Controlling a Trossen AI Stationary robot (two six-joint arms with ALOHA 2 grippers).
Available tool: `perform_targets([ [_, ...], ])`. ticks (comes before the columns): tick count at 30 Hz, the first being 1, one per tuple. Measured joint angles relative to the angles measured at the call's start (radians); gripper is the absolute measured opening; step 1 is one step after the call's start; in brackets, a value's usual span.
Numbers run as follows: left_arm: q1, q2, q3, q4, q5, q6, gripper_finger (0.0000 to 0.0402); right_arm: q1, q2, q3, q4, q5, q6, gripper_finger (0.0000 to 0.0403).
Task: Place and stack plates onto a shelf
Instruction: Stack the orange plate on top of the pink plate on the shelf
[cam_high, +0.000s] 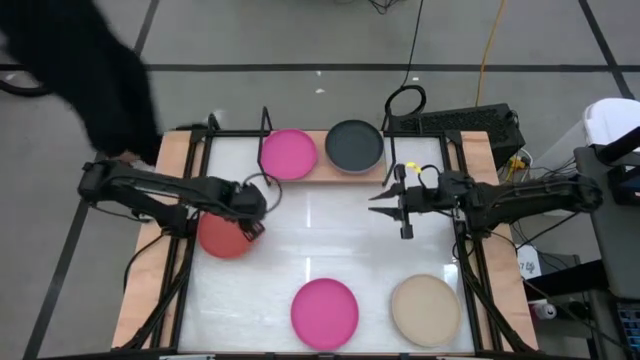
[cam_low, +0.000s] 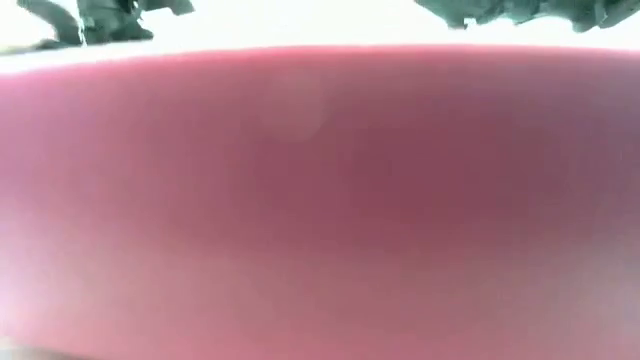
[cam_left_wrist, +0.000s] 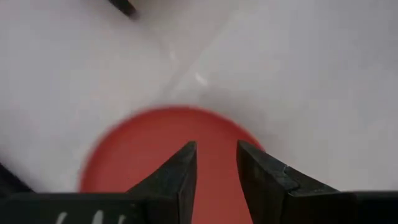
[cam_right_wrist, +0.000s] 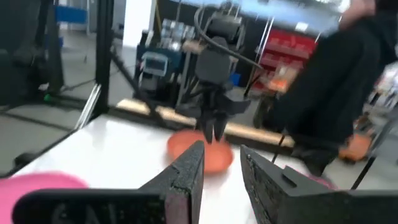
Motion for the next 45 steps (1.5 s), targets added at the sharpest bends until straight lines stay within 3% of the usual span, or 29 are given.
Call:
perform_targets([
  [7,-0.029,0.164,-0.001,0.022,0.110,-0.113,0.0120,0.032,0.000,0.000,-0.159,0.000,0.006,0.0086],
  [12,-0.033,0.214,-0.001,0.023,0.199,-0.217,0.0120,0.049,0.001,0.000,-0.197,0.000,0.025,0.0086],
  [26,-0.082,0.243,-0.001,0.152,0.193,-0.375,0.0120,0.054,0.000,-0.040,-0.170,-0.001,-0.004,0.0086],
  [33,-0.086,0.351,-0.002,0.126,0.192,-0.387,0.0120,0.054,0.000,-0.040,-0.168,-0.001,-0.026,0.0086],
  [40,-0.082,0.474,0.016,0.136,0.267,-0.264,0.0116,0.054,0.000,-0.040,-0.163,-0.001,-0.028,0.0086],
  [45,-0.094,0.488,0.114,0.059,0.272,-0.221,0.0045,0.054,0.000,-0.040,-0.163,-0.001,-0.028,0.0086],
])
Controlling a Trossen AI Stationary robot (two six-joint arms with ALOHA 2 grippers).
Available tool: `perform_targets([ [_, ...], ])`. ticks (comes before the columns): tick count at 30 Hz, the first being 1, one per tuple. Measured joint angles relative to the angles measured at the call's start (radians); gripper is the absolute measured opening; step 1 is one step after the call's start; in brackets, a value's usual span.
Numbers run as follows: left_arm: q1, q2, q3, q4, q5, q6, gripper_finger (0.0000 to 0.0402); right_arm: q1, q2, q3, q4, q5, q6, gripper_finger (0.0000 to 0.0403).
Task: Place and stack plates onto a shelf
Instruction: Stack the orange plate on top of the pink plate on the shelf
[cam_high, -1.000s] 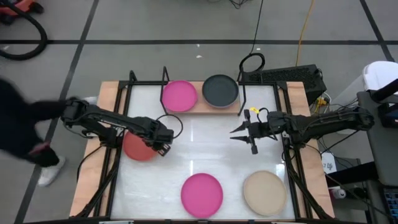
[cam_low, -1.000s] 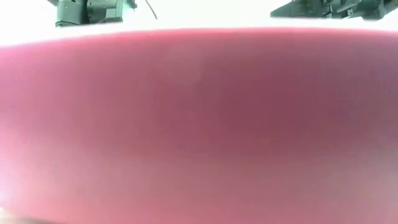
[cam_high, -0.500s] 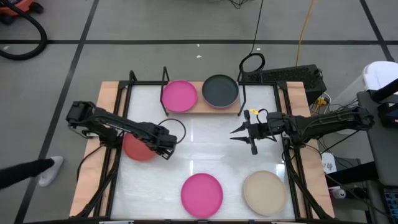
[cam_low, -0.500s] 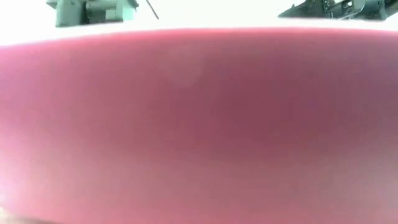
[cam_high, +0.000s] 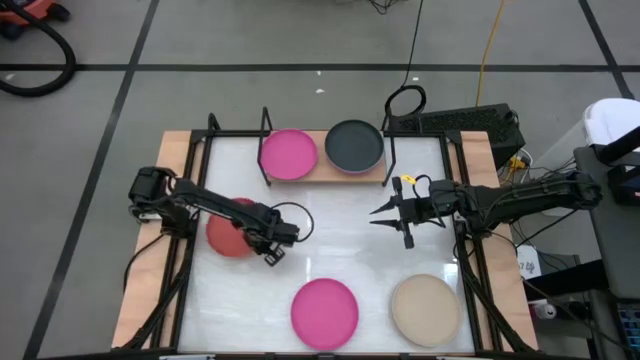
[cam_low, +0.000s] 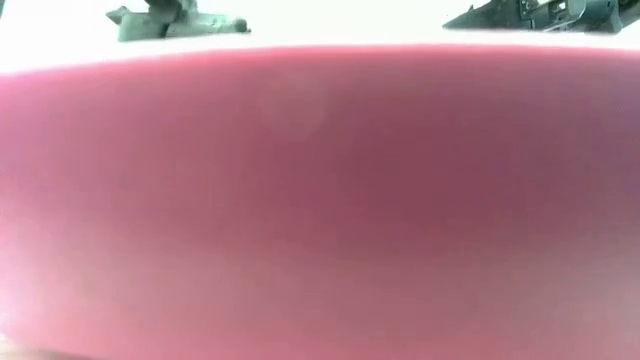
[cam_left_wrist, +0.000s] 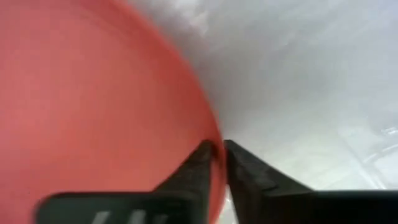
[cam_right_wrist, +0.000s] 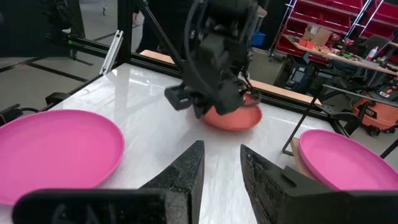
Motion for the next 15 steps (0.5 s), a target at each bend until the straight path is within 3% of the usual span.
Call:
perform_targets([
  [2,0.003,-0.001,0.050,-0.061,-0.020,0.023,0.0015,0.000,0.000,0.000,0.002,0.000,0.000,0.0086],
  [5,0.004,0.001,0.143,-0.153,-0.028,0.086,0.0009,0.000,0.000,0.000,0.003,0.000,0.002,0.0086],
  [9,-0.017,-0.017,0.355,-0.297,-0.045,0.187,0.0008,0.000,0.000,0.000,-0.002,0.000,0.004,0.0086],
  [13,-0.057,-0.014,0.616,-0.310,-0.146,0.391,0.0008,0.000,0.000,0.000,-0.005,0.000,0.000,0.0086],
  [15,-0.071,-0.018,0.734,-0.302,-0.244,0.510,0.0008,0.000,0.000,0.000,-0.005,0.000,-0.003,0.0086],
])
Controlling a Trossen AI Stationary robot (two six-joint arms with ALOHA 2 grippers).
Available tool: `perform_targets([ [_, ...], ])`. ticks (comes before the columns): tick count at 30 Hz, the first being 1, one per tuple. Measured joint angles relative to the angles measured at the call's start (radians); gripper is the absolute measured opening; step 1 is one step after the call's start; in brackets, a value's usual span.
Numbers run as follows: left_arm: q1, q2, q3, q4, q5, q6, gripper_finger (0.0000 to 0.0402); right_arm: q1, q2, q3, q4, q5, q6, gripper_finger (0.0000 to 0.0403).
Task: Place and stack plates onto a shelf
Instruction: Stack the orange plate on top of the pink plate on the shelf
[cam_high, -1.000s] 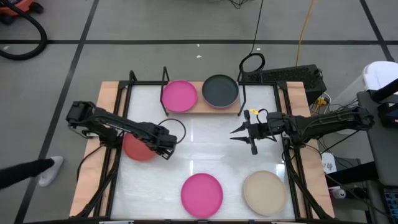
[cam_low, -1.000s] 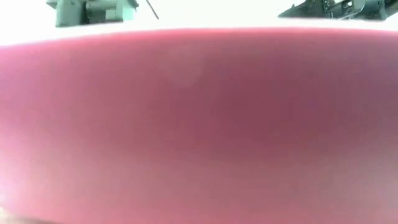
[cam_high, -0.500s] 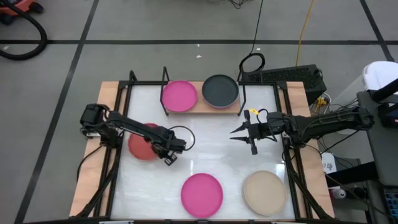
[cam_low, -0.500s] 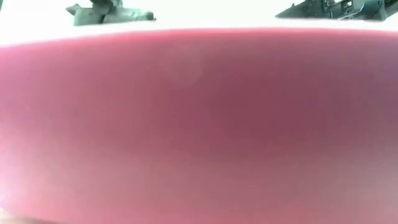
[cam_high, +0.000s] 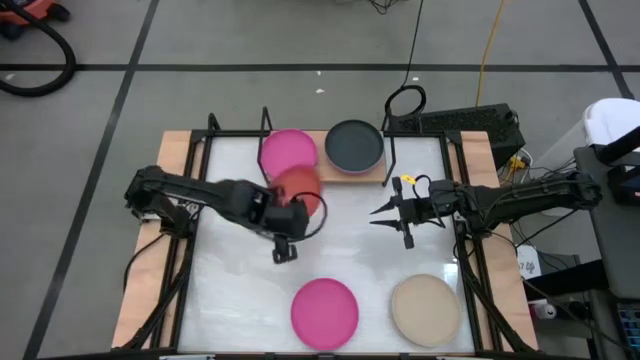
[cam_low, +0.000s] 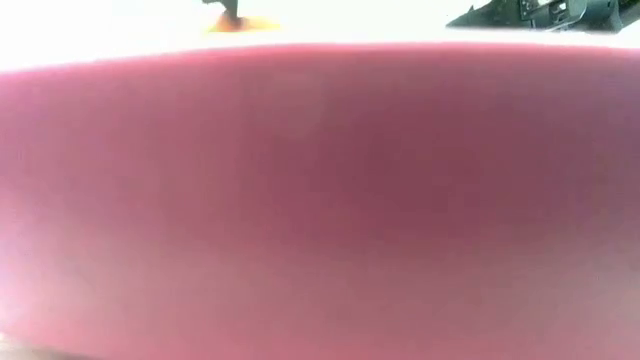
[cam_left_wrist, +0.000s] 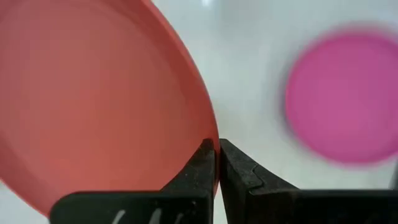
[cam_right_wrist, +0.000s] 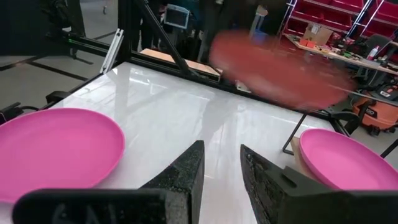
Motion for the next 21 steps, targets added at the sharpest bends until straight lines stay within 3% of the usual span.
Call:
perform_targets([
  [4,-0.003,0.000,0.146,0.011,-0.320,0.277,0.0008,0.000,0.000,0.000,0.001,0.000,-0.008,0.0086],
  [6,0.025,0.000,0.172,0.019,-0.396,0.418,0.0008,0.000,0.000,0.000,0.004,0.000,-0.008,0.0086],
  [13,0.258,0.034,0.176,0.081,-0.340,0.699,0.0008,0.000,0.000,0.000,0.015,0.000,-0.008,0.0086],
  [21,0.459,0.184,0.175,-0.016,-0.230,0.781,0.0008,0.000,0.000,0.000,0.016,0.000,-0.006,0.0086],
])
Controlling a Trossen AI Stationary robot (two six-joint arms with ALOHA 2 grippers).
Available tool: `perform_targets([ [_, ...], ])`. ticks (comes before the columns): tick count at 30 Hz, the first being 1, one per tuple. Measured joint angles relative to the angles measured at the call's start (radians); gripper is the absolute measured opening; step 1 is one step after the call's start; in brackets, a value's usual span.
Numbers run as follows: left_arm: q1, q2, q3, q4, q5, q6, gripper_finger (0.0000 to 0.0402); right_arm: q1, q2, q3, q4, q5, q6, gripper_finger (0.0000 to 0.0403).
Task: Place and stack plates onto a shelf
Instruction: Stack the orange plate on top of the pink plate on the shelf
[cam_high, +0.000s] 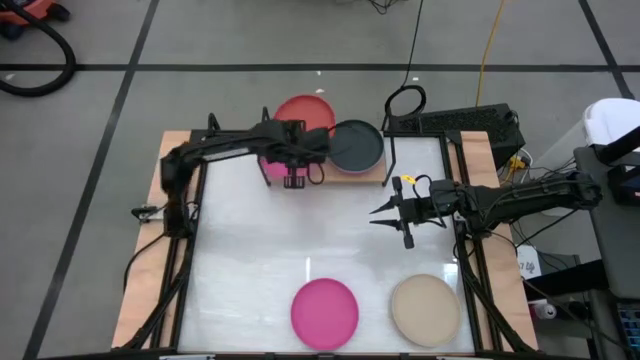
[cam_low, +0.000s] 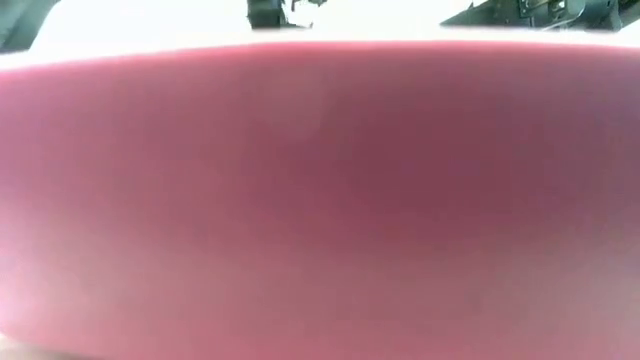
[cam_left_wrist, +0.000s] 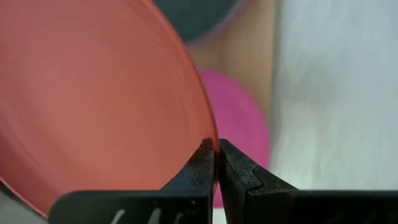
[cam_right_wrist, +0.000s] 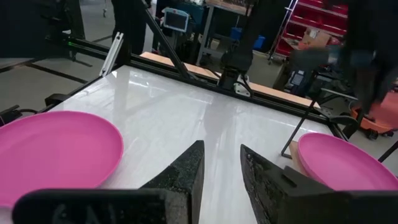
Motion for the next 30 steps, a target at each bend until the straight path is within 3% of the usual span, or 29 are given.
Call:
perform_targets([
  [11,0.053,0.190,-0.001,-0.161,0.005,0.026,0.0008,0.000,0.000,0.000,-0.004,0.000,-0.010,0.0086],
  [30,0.057,0.206,-0.028,-0.248,0.082,-0.008,0.0008,0.000,0.000,0.000,-0.005,0.000,-0.010,0.0086],
])
